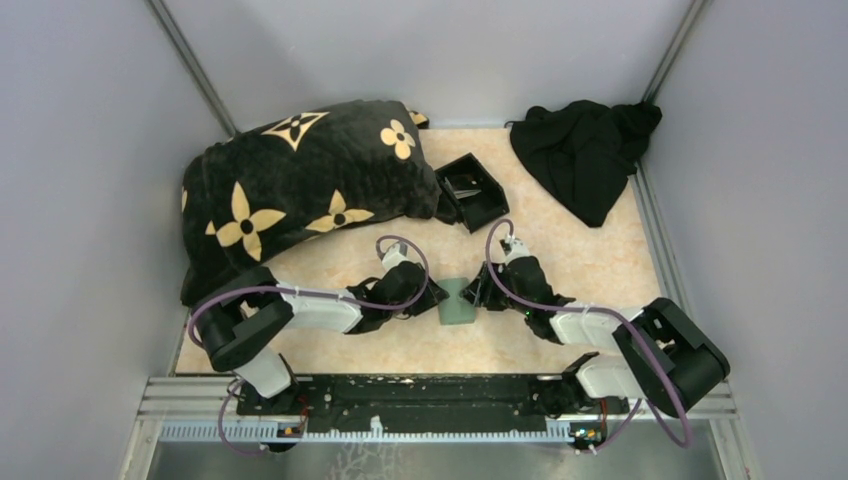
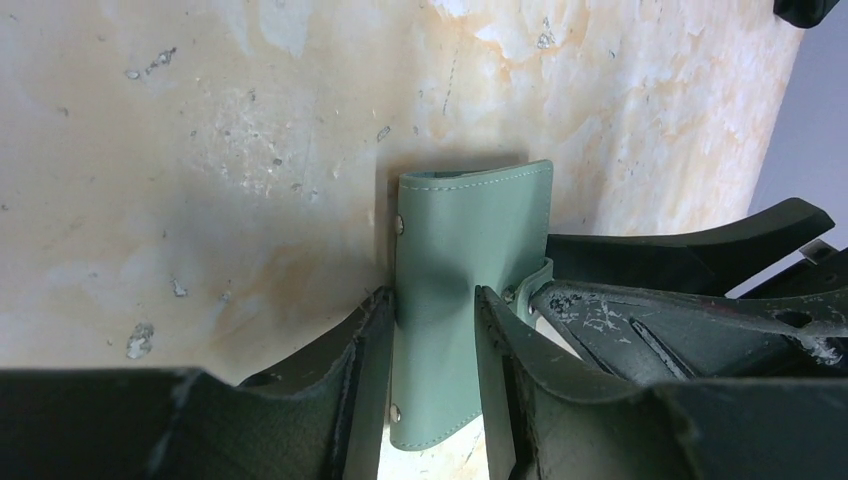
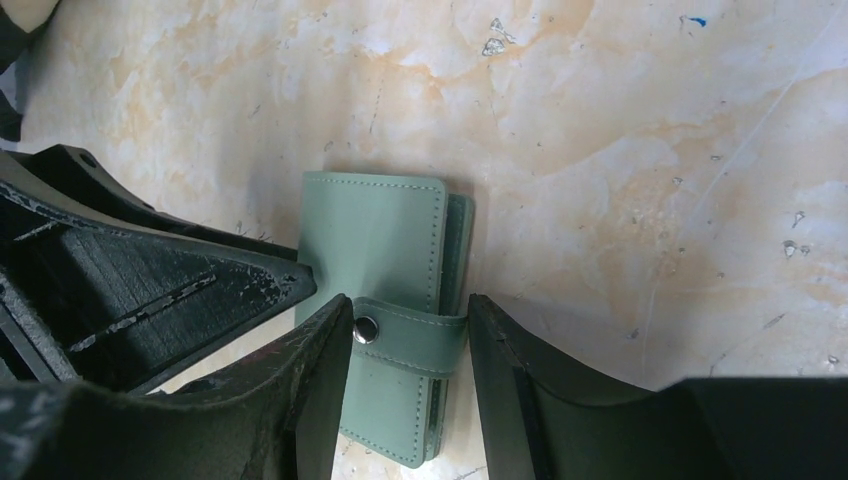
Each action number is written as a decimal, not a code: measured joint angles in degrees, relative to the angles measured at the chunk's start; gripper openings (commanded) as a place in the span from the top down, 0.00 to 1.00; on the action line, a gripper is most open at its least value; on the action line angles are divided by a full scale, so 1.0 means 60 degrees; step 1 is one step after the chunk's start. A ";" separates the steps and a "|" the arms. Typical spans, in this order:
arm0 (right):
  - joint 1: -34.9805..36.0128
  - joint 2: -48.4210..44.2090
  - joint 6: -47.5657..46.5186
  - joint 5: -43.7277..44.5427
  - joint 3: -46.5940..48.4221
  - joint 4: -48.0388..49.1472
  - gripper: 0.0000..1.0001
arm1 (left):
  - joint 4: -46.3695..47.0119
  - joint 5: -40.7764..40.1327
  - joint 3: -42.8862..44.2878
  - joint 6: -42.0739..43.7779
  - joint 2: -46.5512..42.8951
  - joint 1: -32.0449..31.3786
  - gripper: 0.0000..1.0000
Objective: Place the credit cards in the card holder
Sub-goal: Move the card holder to the center of the board, then close the card holder at the center of the board.
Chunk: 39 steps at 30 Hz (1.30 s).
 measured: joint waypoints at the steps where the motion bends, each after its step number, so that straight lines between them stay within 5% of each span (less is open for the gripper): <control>1: 0.0000 0.0033 0.0000 -0.0036 0.0000 0.0055 0.53 | 0.0055 0.0015 0.0007 0.0018 0.0025 0.0022 0.57; 28: -0.0040 -0.1905 0.0379 0.0157 -0.1446 0.0124 0.53 | 0.0321 0.0284 0.0055 0.0091 0.0244 0.0098 0.63; 39: -0.0040 -0.1198 0.0663 0.0095 -0.1446 0.1002 0.53 | 0.0401 0.0455 0.0015 0.0091 0.0251 0.0102 0.64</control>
